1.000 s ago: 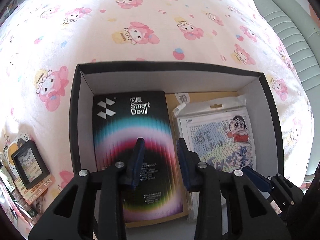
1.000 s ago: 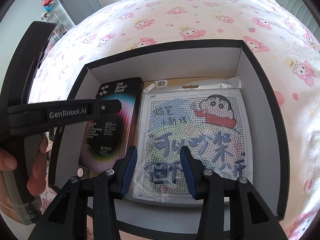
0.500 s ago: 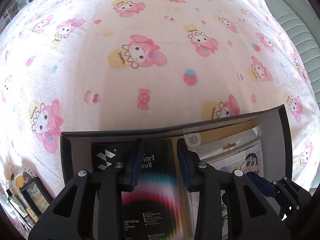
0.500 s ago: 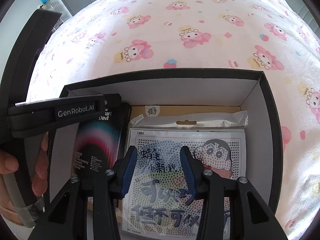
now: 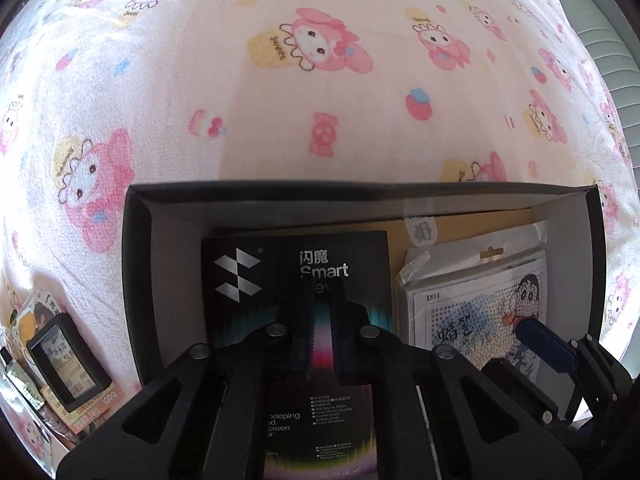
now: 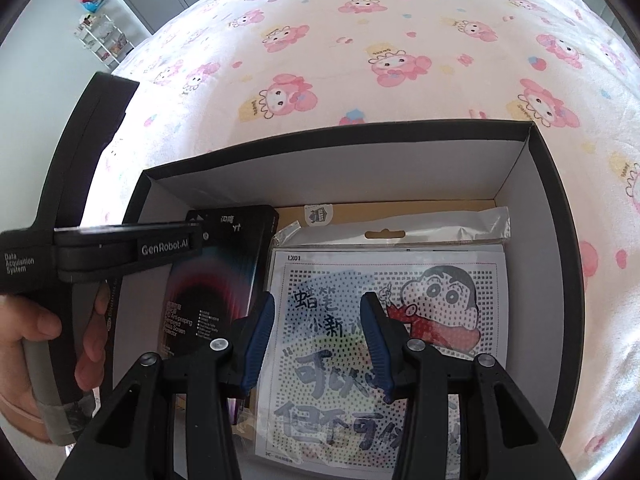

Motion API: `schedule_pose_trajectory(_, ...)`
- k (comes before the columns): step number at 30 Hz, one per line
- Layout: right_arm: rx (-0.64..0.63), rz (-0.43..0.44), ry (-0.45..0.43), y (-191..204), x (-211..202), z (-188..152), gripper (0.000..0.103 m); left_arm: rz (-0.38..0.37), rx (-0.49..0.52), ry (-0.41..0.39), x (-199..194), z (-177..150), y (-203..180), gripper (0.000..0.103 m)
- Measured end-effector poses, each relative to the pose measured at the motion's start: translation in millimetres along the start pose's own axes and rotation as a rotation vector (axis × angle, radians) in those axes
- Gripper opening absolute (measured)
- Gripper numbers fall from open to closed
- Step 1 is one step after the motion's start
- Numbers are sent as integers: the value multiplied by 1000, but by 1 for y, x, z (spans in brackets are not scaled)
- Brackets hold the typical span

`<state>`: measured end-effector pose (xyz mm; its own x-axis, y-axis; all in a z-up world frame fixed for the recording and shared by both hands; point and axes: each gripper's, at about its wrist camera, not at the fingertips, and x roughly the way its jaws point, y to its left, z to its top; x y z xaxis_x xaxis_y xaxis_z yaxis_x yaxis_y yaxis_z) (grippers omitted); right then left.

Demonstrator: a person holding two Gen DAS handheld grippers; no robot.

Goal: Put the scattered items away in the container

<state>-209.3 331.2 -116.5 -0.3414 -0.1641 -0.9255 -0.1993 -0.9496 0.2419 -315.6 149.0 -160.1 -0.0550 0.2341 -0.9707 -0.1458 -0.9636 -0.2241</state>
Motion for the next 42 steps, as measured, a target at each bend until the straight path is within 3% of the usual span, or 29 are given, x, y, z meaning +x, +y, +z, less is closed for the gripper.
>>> schedule_pose_trajectory(5,10,-12,-7,3,2,17,41,-20,11,29,0,-13,-1,3)
schedule_pose_trajectory(8,12,-28,-9,5,5,24,41,-110,-13,17,-6,-8,3,4)
schedule_pose_trajectory(15,13,-61,5,-3,14,10,41,-83,-14,-83,-2,17,-7,4)
schedule_pose_trajectory(21,34,-51,64,-4,30,6,41,2,-5,-47,8,32,-14,4)
schedule_pose_trajectory(24,27,-58,54,-1,26,3,41,-38,-60,-8,12,34,-1,1)
schedule_pose_trajectory(28,31,-71,25,-2,13,-1,41,-97,-102,13,11,24,10,0)
schedule_pose_trajectory(36,-5,-74,-69,15,-26,-18,45,-39,23,8,-1,-6,-6,0)
schedule_pose_trajectory(42,22,-56,-82,17,-35,-37,45,-58,54,8,-7,-45,-11,2)
